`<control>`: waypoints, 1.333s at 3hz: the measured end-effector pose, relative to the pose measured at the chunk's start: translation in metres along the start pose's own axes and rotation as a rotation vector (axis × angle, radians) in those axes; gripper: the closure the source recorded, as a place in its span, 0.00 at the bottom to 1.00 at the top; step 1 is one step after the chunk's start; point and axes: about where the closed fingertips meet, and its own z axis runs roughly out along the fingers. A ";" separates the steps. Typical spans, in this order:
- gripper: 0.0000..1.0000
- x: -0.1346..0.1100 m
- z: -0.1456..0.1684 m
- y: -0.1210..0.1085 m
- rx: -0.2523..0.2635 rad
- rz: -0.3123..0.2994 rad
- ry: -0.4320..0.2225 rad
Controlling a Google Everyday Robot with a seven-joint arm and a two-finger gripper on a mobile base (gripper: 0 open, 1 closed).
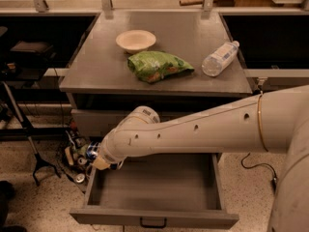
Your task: Place pepsi can into middle drawer
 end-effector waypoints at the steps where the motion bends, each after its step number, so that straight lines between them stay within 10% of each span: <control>1: 1.00 -0.005 0.009 0.000 0.007 -0.031 0.030; 4: 1.00 0.066 0.097 -0.036 -0.015 0.035 0.176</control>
Offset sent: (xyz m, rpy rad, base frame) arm 0.0371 0.0156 -0.0856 -0.1615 0.0403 0.0089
